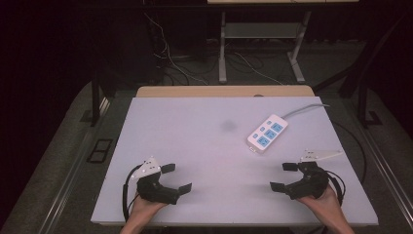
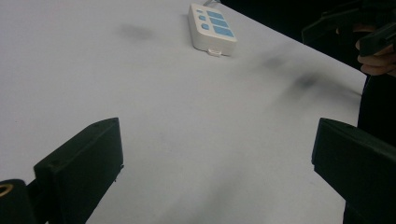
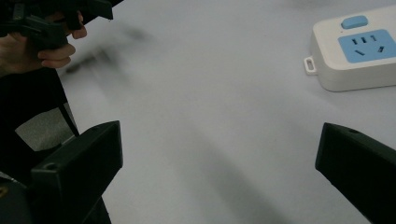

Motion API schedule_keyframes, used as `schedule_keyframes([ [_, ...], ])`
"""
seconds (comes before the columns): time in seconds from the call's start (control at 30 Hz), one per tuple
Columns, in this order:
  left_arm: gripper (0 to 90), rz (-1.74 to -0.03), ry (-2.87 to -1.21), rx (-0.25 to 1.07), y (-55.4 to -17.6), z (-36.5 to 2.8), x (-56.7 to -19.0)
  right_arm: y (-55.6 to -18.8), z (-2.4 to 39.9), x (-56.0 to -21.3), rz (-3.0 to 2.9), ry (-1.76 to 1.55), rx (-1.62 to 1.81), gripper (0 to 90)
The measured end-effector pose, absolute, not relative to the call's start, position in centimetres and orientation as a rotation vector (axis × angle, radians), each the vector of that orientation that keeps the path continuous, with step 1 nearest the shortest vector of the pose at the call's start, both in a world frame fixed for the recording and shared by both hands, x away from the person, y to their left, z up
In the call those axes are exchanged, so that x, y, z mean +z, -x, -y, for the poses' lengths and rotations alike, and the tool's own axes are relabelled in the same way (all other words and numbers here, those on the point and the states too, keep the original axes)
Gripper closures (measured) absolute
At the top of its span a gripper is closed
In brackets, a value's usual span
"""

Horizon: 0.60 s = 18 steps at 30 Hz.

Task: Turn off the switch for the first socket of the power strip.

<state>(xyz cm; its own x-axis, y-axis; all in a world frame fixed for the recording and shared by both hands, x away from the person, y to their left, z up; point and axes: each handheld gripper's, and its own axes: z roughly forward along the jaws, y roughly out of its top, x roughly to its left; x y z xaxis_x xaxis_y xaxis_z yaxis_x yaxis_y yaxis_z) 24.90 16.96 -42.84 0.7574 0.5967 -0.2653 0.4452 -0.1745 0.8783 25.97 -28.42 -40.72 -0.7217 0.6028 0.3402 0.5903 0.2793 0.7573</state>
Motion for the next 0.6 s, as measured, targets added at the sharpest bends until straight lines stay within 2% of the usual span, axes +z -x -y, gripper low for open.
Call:
schedule_keyframes([
  [0.6, 0.7, -0.818, -1.802, 0.174, -25.0, -17.1, -42.9, -27.1, 28.4, -39.4, -2.542, -1.153, 1.463, 0.5],
])
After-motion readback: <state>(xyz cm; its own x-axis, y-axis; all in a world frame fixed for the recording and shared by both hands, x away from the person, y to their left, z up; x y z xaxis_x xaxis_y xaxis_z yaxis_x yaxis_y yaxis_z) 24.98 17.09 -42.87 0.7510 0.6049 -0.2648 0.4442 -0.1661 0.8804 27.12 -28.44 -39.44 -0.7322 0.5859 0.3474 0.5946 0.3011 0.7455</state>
